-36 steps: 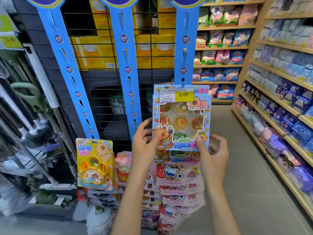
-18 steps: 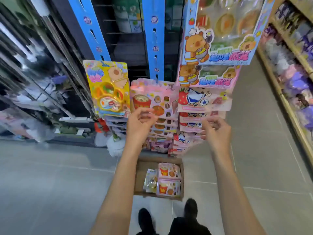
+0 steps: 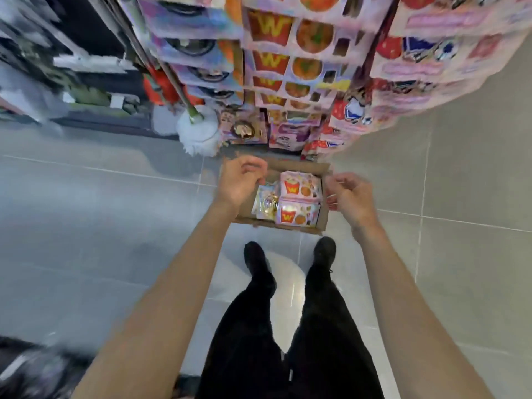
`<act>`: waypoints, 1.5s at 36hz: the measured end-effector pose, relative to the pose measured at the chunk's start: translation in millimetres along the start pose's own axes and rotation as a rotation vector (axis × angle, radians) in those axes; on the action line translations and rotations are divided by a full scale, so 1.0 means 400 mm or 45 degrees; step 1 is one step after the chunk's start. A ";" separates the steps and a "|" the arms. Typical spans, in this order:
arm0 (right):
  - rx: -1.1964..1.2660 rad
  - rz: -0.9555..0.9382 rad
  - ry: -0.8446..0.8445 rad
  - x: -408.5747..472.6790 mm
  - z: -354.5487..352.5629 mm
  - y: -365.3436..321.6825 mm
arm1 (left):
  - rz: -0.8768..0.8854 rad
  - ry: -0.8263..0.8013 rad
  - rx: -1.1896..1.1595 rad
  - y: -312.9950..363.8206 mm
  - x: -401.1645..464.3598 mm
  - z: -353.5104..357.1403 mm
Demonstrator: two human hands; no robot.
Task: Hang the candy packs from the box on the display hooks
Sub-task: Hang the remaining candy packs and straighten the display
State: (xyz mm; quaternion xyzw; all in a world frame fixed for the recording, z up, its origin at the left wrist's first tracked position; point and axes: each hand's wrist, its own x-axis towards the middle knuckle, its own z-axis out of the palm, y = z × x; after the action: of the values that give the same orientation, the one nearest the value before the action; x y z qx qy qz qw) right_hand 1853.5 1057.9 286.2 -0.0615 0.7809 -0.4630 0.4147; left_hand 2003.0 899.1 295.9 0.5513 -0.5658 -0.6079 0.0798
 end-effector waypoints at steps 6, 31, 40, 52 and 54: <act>-0.060 0.036 0.005 0.108 0.025 0.191 | -0.171 0.098 -0.042 -0.191 0.096 0.075; -0.265 0.522 -0.154 0.728 0.213 0.925 | -0.593 0.205 -0.234 -0.948 0.695 0.460; -0.201 0.562 -0.098 0.865 0.251 1.105 | -0.678 0.213 -0.276 -1.078 0.879 0.548; 0.055 0.685 -0.009 0.805 0.261 1.094 | -0.407 0.195 0.118 -1.055 0.880 0.581; 0.070 0.689 -0.003 0.784 0.254 1.082 | -0.381 0.216 0.113 -1.048 0.862 0.571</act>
State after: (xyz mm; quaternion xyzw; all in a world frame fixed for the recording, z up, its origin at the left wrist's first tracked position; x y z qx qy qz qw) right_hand 1846.4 1083.0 -257.2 0.1600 0.7556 -0.3562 0.5259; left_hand 1919.4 933.1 -286.0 0.6817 -0.4949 -0.5388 0.0115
